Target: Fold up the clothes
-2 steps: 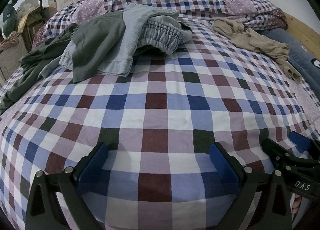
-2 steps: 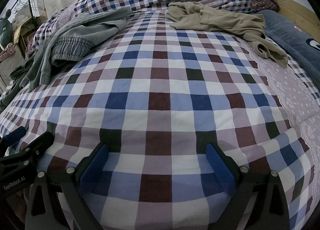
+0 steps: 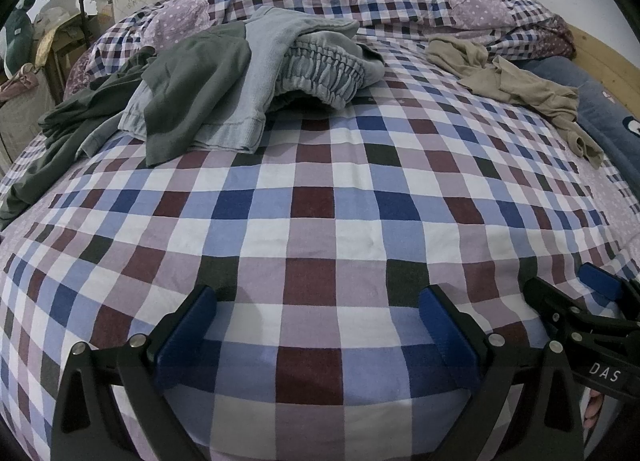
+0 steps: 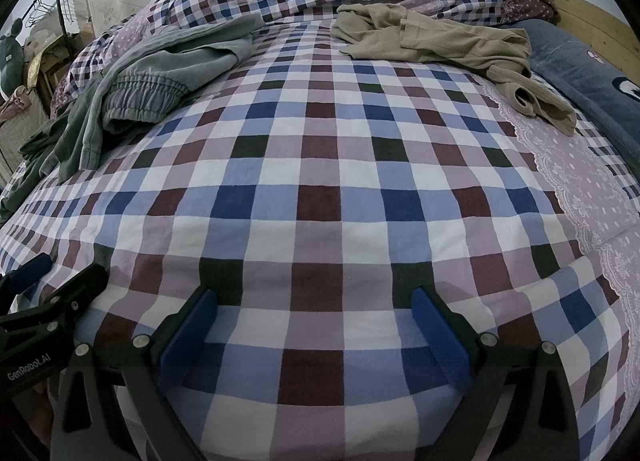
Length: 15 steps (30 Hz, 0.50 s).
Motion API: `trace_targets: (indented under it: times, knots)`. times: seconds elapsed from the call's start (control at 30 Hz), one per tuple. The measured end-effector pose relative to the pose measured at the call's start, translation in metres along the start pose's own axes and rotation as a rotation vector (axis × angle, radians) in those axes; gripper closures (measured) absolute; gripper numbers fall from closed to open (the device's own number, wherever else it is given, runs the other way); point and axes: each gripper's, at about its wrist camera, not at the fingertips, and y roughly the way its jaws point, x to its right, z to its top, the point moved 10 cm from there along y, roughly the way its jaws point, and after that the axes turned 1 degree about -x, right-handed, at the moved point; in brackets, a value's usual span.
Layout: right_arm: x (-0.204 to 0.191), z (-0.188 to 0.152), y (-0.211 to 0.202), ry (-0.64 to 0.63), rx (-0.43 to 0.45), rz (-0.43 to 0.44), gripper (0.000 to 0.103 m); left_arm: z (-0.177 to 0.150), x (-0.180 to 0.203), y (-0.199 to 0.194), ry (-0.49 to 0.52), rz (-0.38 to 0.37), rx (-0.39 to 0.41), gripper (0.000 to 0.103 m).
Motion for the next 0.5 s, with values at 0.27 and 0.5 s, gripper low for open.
trace_targets:
  times: [0.27,0.5]
  knots:
    - [-0.0045,-0.0019,-0.0009,0.0,0.001,0.0,0.003,0.0007,-0.0002,0.0002,0.001,0.003,0.002,0.0]
    - [-0.0022,-0.0008,-0.0007,0.002,0.001,0.002,0.003,0.001,0.0004,0.0002,0.005,0.008,0.002,0.0]
